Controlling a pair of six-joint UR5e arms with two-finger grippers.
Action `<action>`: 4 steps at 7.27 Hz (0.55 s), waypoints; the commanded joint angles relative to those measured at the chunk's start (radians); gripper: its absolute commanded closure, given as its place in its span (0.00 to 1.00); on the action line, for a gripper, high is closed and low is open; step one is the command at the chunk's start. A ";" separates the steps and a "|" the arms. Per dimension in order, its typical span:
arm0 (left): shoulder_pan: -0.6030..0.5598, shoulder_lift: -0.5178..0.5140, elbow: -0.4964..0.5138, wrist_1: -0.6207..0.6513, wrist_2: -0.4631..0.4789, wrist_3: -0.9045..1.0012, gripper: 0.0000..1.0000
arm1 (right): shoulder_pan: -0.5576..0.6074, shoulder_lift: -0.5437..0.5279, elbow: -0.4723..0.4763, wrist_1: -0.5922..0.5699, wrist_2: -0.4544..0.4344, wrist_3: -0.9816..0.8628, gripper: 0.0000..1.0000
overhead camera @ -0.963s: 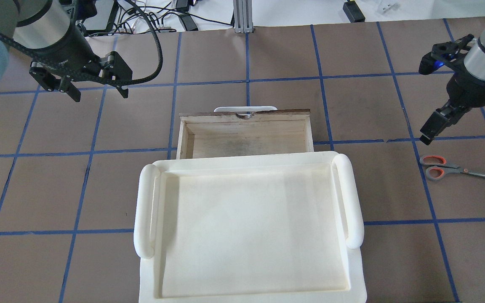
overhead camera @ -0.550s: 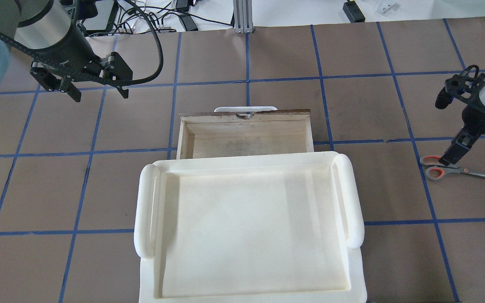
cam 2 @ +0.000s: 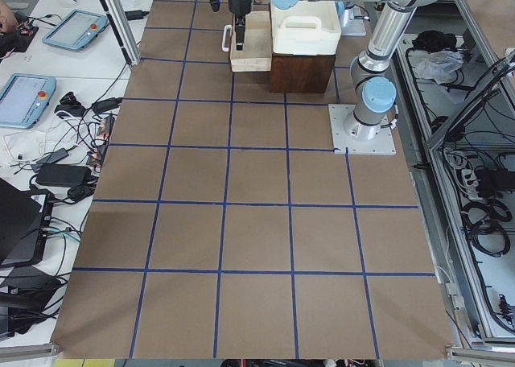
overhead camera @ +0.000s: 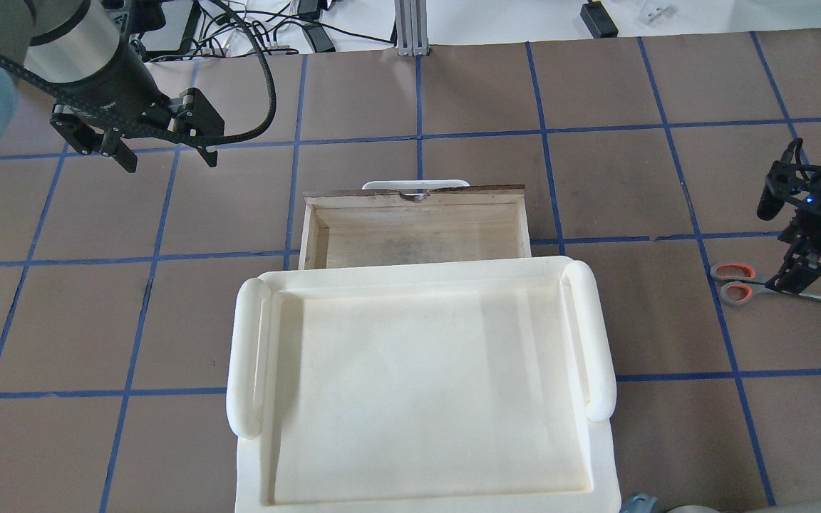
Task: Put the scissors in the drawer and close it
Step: 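Lower the right gripper and close it on the scissors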
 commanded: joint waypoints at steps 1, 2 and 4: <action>-0.001 0.000 0.000 -0.001 0.003 0.002 0.00 | -0.042 0.052 0.048 -0.141 0.043 -0.181 0.01; -0.001 0.002 0.000 0.000 0.002 0.002 0.00 | -0.054 0.066 0.057 -0.154 0.046 -0.236 0.03; 0.000 0.000 0.000 -0.001 0.002 0.005 0.00 | -0.073 0.072 0.062 -0.154 0.055 -0.290 0.05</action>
